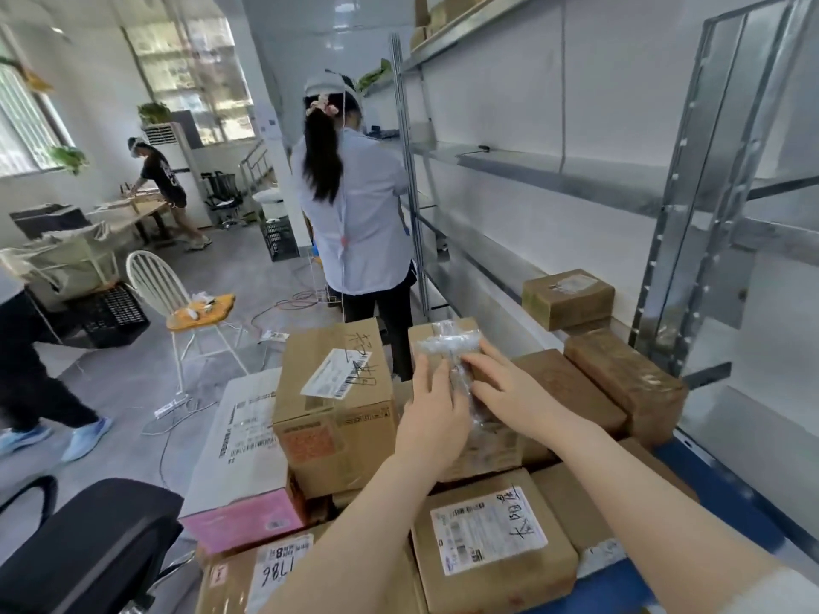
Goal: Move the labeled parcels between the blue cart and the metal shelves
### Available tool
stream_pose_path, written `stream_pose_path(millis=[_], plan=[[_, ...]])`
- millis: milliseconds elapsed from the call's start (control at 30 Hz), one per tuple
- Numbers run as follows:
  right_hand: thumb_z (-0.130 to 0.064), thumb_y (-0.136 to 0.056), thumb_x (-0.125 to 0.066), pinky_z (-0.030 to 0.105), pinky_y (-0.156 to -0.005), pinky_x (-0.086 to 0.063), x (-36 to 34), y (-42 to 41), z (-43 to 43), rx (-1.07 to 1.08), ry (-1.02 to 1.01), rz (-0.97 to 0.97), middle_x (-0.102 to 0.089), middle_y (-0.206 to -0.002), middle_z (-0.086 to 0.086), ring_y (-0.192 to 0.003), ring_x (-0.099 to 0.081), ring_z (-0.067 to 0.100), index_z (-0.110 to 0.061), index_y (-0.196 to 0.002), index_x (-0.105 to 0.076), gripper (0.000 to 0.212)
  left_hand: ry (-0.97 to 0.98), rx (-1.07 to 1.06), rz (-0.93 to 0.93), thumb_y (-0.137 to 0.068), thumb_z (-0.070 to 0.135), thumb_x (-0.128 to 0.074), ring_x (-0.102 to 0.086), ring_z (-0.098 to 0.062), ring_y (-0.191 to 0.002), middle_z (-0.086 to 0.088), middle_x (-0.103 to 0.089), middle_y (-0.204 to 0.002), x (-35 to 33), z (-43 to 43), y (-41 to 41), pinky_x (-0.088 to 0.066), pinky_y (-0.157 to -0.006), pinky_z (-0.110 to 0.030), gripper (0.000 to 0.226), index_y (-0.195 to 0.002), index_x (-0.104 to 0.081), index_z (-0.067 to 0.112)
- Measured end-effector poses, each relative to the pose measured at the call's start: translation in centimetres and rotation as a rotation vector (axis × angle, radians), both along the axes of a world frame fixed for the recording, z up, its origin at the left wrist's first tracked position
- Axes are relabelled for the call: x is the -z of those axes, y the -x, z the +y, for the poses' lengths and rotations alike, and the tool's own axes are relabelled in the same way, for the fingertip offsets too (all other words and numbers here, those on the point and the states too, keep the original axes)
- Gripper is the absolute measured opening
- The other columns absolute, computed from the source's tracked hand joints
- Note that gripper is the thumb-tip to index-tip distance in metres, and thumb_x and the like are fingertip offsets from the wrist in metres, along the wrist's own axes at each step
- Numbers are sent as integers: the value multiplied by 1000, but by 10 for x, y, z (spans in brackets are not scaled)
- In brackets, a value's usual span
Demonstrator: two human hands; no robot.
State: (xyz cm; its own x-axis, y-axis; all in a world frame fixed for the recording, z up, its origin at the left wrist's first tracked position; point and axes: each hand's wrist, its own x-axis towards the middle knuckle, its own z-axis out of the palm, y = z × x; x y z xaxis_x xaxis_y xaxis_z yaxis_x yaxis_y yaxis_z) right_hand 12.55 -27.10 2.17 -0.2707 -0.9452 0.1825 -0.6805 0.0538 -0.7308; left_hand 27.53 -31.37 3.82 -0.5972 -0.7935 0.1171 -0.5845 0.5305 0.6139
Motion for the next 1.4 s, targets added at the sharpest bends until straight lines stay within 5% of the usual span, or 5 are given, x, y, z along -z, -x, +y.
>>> stream_pose_path(millis=[200,467,867,1100,1400], plan=[[-36,-95,-43,19,-99,-21,29,3,-21,31,-64,-24,-5,-159,-10,-138,-25,7,-43,-141,-35,48,-71,79,-53,-100,23,-31,-2,-30,-146,-12,-8,-159,13,-8,3,-15,-117,-47,52,-149,-21,10],[-37,-95,-42,24,-104,-22,22,-9,-56,-13,-97,33,0,-159,-14,-142,-19,10,-45,-142,-31,49,583,57,-35,-92,24,-43,-40,-23,-128,-4,-53,-132,-22,-44,-42,-31,-109,-36,37,-124,-57,15],[-37,-97,-41,23,-98,-27,13,-28,-44,166,132,-78,-7,-158,-15,-138,-27,9,-43,-140,-36,44,518,-84,-404,-95,40,-34,-15,-28,-145,-4,-21,-157,-3,-48,-64,-12,-116,-51,53,-146,-31,27],[-38,-97,-42,15,-93,-31,23,15,144,512,147,-40,-24,-152,-17,-112,-39,-11,-41,-139,-39,42,662,300,-84,-86,21,-61,-42,-43,-129,-21,-47,-139,-36,59,49,-32,-106,-58,48,-132,-53,10],[-20,-97,-42,22,-99,-36,43,-2,586,1471,-33,-34,-45,-141,-4,-121,-50,17,-27,-136,-48,41,433,1161,27,-90,23,-53,-39,-35,-132,-13,-36,-150,33,422,191,-34,-107,-47,54,-142,-41,16]])
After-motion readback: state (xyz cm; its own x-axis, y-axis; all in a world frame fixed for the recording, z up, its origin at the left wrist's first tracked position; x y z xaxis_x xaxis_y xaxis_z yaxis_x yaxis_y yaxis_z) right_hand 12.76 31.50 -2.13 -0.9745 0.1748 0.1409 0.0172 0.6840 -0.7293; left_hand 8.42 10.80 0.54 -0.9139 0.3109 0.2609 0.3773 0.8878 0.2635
